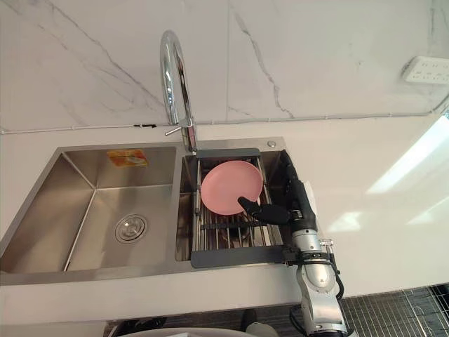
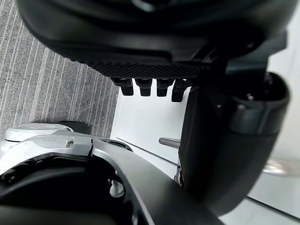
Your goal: Walk over to the sink, pick up the cup, carry it to the dishwasher, place the cup inside the dishwasher, then close the dishwasher door
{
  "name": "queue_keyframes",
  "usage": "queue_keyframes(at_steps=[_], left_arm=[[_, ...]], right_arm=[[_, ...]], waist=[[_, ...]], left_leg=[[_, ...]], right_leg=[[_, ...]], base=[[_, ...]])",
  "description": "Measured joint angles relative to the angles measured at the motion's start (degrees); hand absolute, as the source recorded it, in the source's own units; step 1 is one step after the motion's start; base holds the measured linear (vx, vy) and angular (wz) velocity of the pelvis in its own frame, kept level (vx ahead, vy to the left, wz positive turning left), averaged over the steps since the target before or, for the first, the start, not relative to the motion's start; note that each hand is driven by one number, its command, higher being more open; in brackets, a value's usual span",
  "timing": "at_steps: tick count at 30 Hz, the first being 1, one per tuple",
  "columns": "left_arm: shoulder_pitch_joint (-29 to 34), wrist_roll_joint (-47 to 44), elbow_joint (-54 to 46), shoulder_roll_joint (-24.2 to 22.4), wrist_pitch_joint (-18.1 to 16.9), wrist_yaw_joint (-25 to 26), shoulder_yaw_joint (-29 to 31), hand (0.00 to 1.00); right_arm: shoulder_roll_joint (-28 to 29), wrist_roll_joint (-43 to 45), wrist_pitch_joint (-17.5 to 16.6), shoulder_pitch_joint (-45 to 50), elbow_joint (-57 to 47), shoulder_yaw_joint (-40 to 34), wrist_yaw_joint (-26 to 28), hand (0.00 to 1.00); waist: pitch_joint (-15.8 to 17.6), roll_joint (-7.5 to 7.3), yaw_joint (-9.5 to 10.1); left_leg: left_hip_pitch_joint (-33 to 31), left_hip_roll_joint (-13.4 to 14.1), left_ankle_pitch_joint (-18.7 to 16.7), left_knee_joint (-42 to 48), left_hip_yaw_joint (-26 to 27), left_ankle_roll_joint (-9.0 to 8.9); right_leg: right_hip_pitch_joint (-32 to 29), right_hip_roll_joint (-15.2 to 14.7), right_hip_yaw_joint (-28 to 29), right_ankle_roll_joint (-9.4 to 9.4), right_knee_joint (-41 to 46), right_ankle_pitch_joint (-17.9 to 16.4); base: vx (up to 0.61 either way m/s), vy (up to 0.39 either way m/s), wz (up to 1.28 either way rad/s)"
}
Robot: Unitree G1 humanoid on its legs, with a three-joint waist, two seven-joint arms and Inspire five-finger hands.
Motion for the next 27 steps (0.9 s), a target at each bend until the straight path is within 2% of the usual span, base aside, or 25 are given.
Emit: queue_keyframes(at_steps=[3,10,18,27], left_arm=[[0.01,0.00,0.00,0.00,0.06,0.07,0.04,1.00],[-0.11,0.02,-0.04,-0.13,1.33,0.15,1.39,1.00],[-0.39,0.29,-0.03,-0.13,2.25,-0.01,2.98,1.00],[-0.74,1.20,-0.11,-0.11,2.36,-0.05,3.71,1.00]], right_arm=[[0.06,-2.30,0.56,0.00,1.05,-0.31,-2.02,1.00],[-1.38,-16.42,2.80,-0.21,1.03,-4.06,-6.62,1.00],[-6.79,-21.45,3.62,-2.95,1.02,-4.49,-4.99,1.00],[-9.91,-26.45,3.68,-5.36,2.51,-4.39,-1.21,1.00]], waist=[[0.02,-0.04,0.06],[0.15,-0.46,0.28],[0.49,-1.08,0.31],[0.44,-1.69,1.12]], left_leg=[[0.12,0.00,0.00,-0.08,0.45,0.00],[0.68,0.01,-0.04,-0.24,1.24,-0.01],[1.06,0.05,-0.07,-0.12,1.51,-0.04],[1.09,0.06,-0.08,0.08,0.88,-0.02]], right_leg=[[0.00,0.00,0.10,0.02,0.00,0.01],[0.15,0.04,0.64,0.14,0.00,0.10],[0.47,0.09,0.83,0.17,0.00,0.11],[0.79,0.03,0.45,0.20,0.01,0.13]], base=[[0.00,0.000,-0.01],[0.00,0.008,-0.05],[0.00,0.005,-0.01],[0.00,0.004,0.02]])
